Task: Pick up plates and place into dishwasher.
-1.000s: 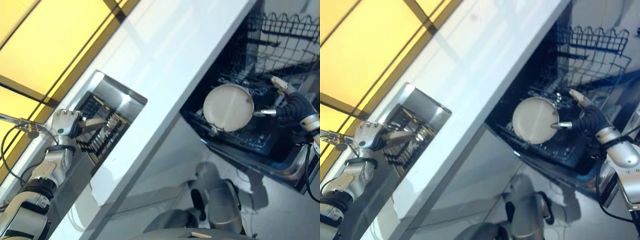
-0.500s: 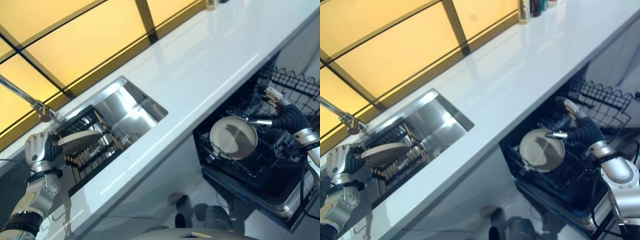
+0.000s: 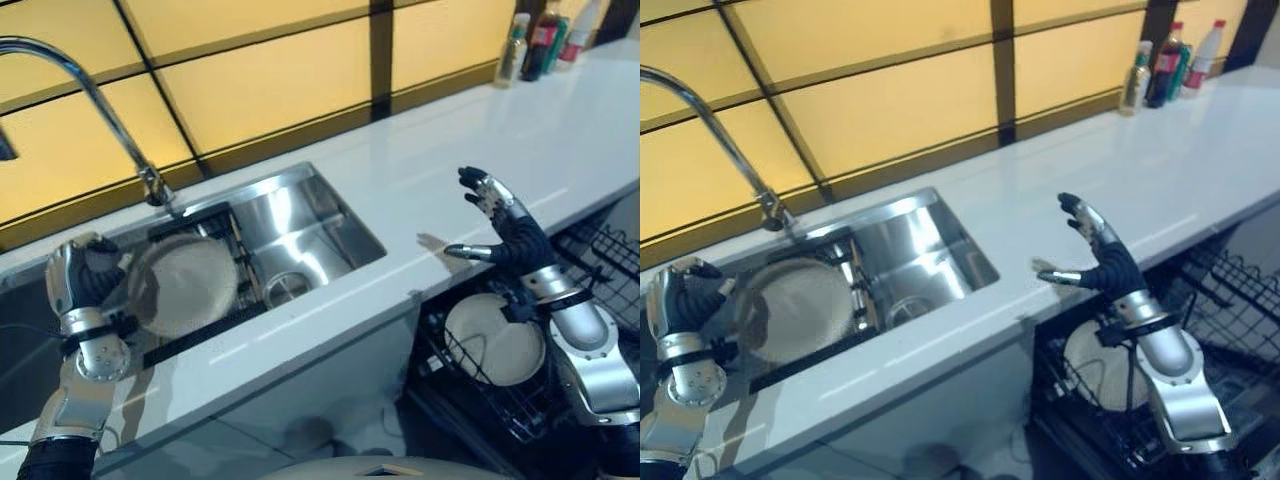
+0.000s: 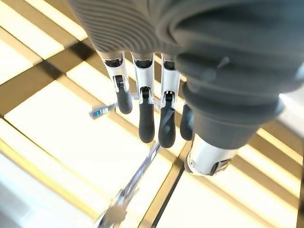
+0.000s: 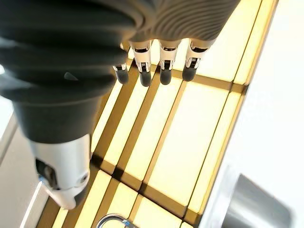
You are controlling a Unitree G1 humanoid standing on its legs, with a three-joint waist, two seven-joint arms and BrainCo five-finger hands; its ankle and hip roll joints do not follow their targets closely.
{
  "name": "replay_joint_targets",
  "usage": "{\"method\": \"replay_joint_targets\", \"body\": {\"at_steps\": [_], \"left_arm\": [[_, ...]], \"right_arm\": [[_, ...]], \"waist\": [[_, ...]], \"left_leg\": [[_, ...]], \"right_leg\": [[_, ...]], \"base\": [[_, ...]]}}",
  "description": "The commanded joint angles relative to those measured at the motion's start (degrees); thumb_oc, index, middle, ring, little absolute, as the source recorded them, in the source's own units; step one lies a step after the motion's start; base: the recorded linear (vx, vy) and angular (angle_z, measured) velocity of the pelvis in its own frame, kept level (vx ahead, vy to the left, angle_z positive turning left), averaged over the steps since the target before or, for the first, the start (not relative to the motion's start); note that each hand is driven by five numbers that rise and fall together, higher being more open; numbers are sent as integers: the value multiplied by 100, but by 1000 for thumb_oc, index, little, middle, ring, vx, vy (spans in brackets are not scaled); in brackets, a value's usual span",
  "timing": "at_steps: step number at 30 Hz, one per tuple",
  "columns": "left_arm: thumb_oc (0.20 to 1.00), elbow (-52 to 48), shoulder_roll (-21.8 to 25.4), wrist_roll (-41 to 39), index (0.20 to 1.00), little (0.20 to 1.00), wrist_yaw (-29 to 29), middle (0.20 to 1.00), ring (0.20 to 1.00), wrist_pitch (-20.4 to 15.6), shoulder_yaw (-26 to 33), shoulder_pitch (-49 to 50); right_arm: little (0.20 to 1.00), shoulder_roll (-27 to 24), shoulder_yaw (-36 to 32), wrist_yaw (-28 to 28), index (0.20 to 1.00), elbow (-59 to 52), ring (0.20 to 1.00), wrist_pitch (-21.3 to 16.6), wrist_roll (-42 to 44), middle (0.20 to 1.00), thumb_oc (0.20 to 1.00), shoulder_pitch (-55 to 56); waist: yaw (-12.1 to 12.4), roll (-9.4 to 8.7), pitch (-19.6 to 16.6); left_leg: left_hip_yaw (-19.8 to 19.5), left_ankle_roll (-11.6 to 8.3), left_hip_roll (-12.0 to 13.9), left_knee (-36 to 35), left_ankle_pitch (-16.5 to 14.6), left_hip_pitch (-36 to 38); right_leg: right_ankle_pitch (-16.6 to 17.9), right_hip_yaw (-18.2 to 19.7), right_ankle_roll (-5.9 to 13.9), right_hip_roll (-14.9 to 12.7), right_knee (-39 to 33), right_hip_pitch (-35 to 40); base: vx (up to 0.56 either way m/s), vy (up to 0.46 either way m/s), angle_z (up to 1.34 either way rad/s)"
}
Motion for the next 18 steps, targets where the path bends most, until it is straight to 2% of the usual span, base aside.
{"method": "replay_joint_targets", "body": {"at_steps": [1, 9, 18], "left_arm": [[200, -435, 301, -89, 200, 200, 128, 200, 200, -117, 568, -186], [200, -1081, 156, -302, 200, 200, 239, 200, 200, -199, 892, -167], [200, -1173, 244, -73, 200, 200, -191, 200, 200, -115, 933, -188]], "right_arm": [[1000, 64, 177, -461, 1000, -306, 1000, -398, -82, 1000, 1000, -639], [1000, 98, 696, -1097, 1000, -104, 1000, -485, -157, 1000, 1000, -982], [1000, -62, 903, -1355, 1000, -34, 1000, -427, -10, 1000, 1000, -1186]], "waist": [[187, -300, -36], [487, -502, -6], [576, -582, -18]], "left_leg": [[-111, -4, -113, 64, -281, -85], [-251, -17, -98, 71, -265, -167], [-236, -33, -94, 52, -255, -210]], "right_leg": [[512, 155, 437, -159, -1152, 408], [542, 21, 421, -41, -1252, 487], [600, 22, 422, 8, -1372, 515]], "base": [[-60, -121, 21], [-55, -103, 13], [-20, -29, 2]]}}
